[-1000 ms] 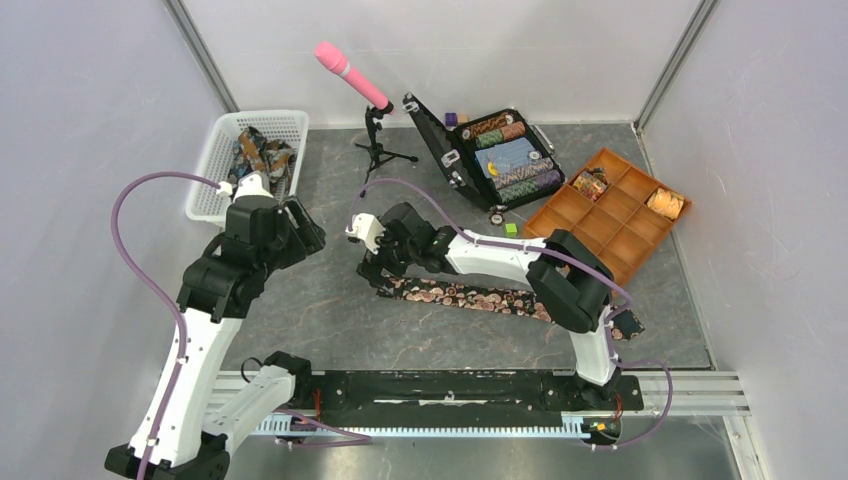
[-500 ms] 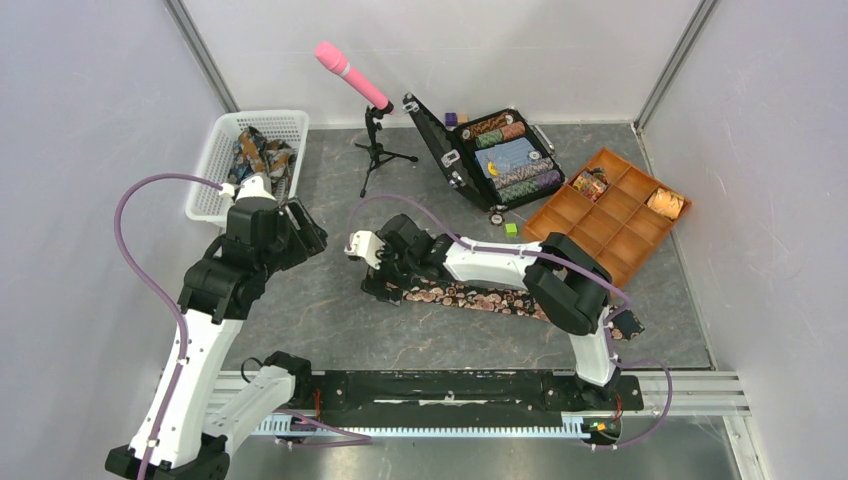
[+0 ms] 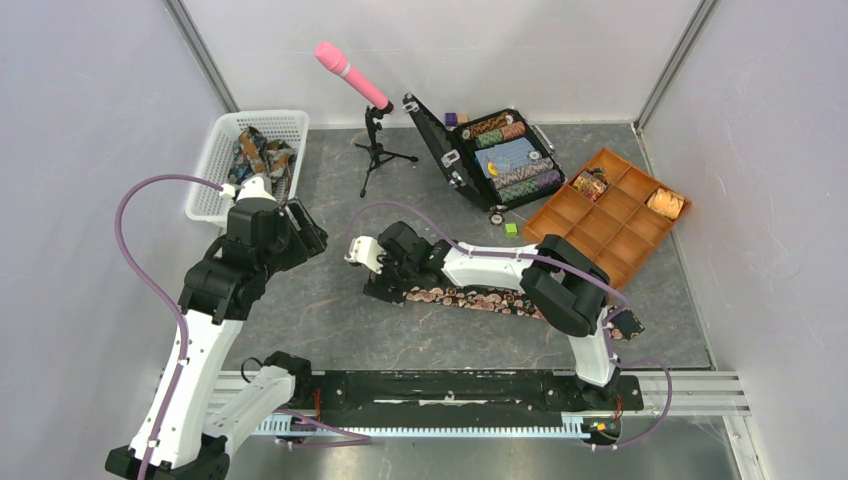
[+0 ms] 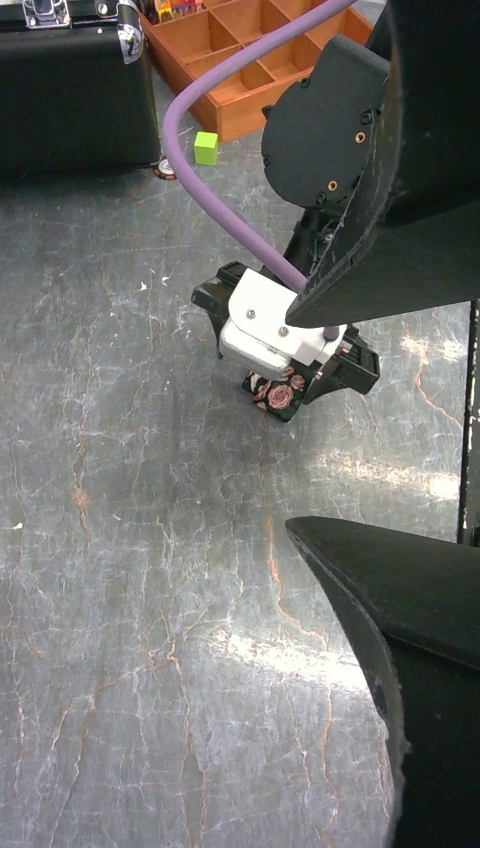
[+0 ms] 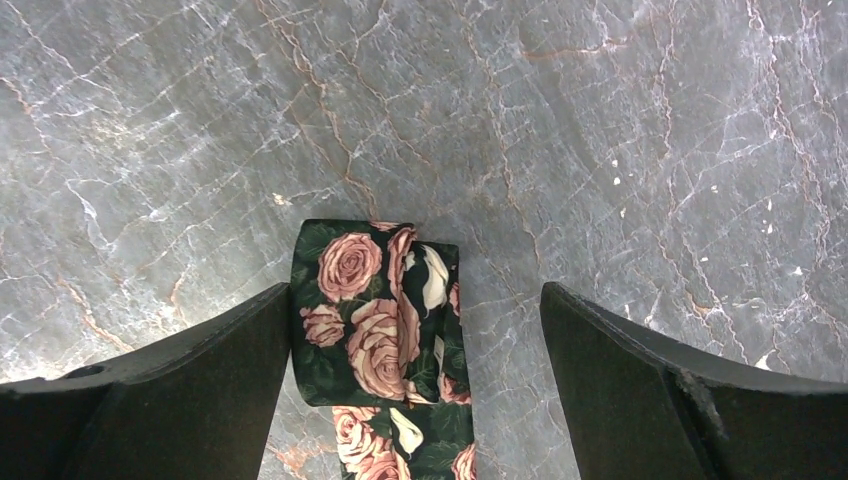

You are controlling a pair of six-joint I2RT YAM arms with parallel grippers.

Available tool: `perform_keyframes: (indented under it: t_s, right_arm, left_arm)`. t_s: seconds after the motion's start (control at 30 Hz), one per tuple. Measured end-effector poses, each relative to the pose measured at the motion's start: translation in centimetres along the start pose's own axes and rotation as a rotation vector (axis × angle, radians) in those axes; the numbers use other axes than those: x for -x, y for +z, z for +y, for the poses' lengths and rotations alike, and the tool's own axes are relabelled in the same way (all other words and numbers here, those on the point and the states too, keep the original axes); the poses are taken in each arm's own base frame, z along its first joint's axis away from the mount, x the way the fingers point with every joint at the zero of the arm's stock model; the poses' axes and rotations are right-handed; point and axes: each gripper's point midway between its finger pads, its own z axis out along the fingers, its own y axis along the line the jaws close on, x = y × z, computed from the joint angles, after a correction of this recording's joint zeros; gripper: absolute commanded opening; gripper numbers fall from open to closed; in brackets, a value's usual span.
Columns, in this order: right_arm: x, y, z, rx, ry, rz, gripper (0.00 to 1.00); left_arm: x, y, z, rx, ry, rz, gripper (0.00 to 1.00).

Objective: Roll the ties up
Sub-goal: Roll the tie at the center of the board.

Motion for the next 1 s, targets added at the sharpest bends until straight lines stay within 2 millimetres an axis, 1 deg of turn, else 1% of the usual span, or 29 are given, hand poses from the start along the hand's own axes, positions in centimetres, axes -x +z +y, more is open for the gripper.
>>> perform_keyframes:
  t_s: [0.13,0.27,0.33,0.4,0.7,1.0]
  right_arm:
    - [-0.4,0.2,-0.1,-0.006,-0.001,0.012,0.98]
    - [-1.2,0.4,0.4,0.008,-0.002,0.032,0.98]
    - [-1.2,0.5,0.6,0.013,0.0,0.031,0.98]
    - [-1.2,0.5,0.7,0.014,0.0,0.031,0.96]
    - [-1.2,0.6,1.1,0.02,0.01,0.034,0.75]
    - [-1.2,0.7,2.0,0.041,0.018,0.033,0.49]
  left_arm:
    - [0.0,0.0,0.0,-0.002,0.0,0.002,0.76]
    - [-0.2,0.1,0.0,-0.003,0.001,0.007,0.76]
    - [-0.3,0.2,0.0,-0.002,0.001,0.008,0.76]
    - [-0.3,0.2,0.0,-0.001,0.001,0.009,0.76]
    - [-0.4,0.3,0.0,-0.001,0.002,0.011,0.76]
    - [-0.7,0.5,0.2,0.003,0.004,0.019,0.75]
